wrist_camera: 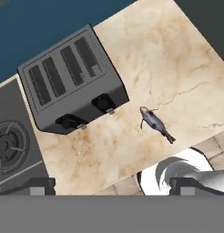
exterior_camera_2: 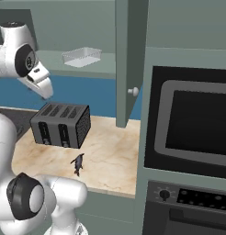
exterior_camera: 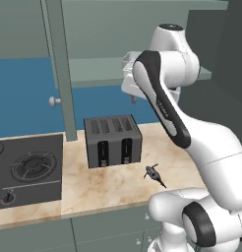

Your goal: Retrieve the tupperware from the cabinet, then place the raw meat into the tupperware to avoid contamination.

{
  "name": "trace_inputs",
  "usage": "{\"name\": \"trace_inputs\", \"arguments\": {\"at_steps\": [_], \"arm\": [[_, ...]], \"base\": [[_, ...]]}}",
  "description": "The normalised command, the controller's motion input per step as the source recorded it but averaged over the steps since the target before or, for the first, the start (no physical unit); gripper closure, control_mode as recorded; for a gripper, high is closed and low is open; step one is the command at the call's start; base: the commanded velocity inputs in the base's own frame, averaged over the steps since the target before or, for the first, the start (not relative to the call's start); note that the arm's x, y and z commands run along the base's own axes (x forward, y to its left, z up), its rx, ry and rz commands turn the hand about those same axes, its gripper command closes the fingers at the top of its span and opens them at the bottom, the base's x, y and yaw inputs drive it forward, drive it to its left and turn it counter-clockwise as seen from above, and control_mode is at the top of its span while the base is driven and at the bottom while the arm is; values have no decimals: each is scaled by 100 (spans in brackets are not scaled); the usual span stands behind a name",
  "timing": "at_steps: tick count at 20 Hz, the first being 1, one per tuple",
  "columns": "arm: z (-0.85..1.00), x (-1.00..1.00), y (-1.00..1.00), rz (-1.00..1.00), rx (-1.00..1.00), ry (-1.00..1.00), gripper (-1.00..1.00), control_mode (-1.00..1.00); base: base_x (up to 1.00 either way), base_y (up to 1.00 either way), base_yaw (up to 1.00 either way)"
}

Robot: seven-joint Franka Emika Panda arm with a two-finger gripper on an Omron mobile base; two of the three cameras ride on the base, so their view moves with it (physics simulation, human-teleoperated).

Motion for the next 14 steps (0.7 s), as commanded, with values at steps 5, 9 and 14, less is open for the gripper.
{"name": "trace_inputs", "arguments": {"at_steps": [5,9,14], "arm": [[-2,31,-19,19,-9,5,-100,-100],[-10,18,-14,41,-11,2,-100,-100],[-2,1,-8,43,-15,1,-100,-100]], "base": [[0,0,0],[0,0,0],[0,0,0]]}}
